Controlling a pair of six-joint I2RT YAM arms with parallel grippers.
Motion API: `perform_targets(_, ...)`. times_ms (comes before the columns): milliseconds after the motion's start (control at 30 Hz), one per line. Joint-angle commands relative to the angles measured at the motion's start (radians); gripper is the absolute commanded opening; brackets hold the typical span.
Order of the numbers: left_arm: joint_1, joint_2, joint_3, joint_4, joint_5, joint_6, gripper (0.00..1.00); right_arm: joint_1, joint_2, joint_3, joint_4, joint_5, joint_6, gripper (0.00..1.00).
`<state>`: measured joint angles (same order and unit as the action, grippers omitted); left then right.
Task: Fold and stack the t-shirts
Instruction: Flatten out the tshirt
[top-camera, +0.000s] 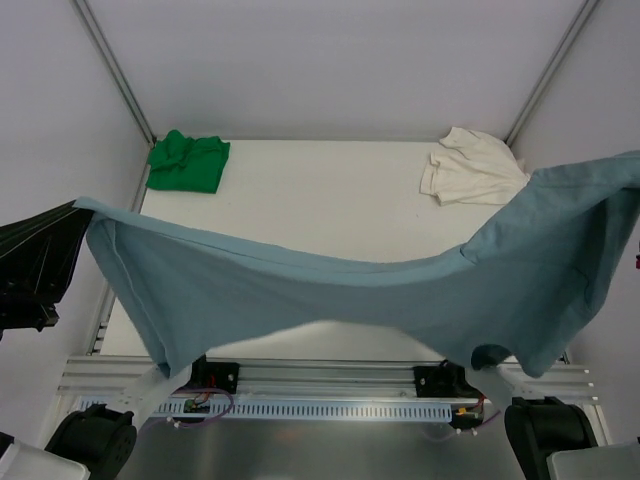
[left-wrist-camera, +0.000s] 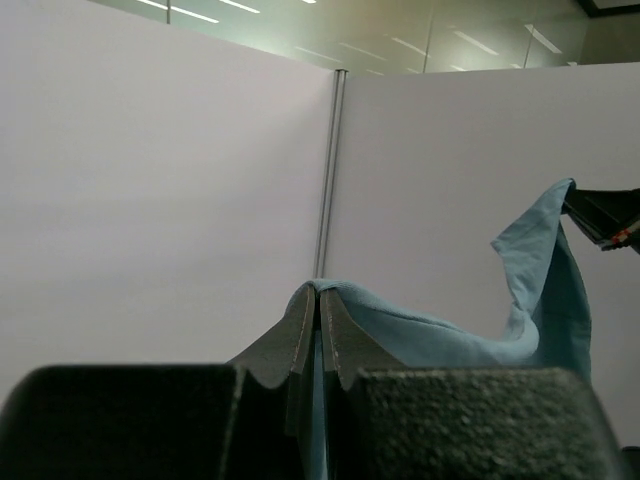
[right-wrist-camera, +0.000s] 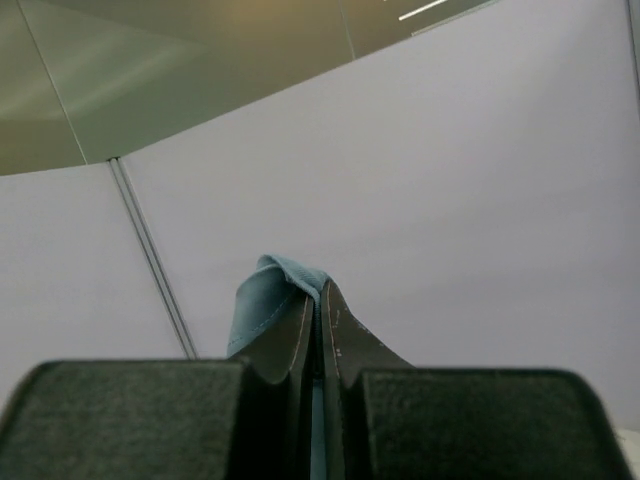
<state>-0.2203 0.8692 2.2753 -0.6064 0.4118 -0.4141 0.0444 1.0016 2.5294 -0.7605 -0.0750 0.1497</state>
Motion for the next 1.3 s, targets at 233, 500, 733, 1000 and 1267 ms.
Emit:
perform_targets(233, 0.012, 0.089, 0.012, 0.007, -0.001, -0.02, 0.0, -0.003, 0.144, -0.027, -0.034, 0.029, -0.007, 0.0)
perform_targets(500, 0.012, 0.097, -0.278, 0.121, -0.036, 0.058, 0.0, -0.005, 0.236, -0.219, 0.059, 0.053, -0.047, 0.0)
perform_targets(733, 0.012, 0.115, -0.644, 0.286, -0.123, 0.155, 0.0, -0.006, 0.334, -0.59, 0.295, 0.037, -0.041, 0.0)
perform_targets(1000, 0.027, 0.282, -0.812, 0.42, -0.301, 0.285, 0.0, -0.005, 0.823, -0.479, 0.449, -0.06, 0.002, 0.01)
perform_targets(1267, 0.044, 0.571, -0.757, 0.516, -0.35, 0.313, 0.0, 0.0, 1.345, -0.012, 0.463, -0.117, 0.06, 0.0)
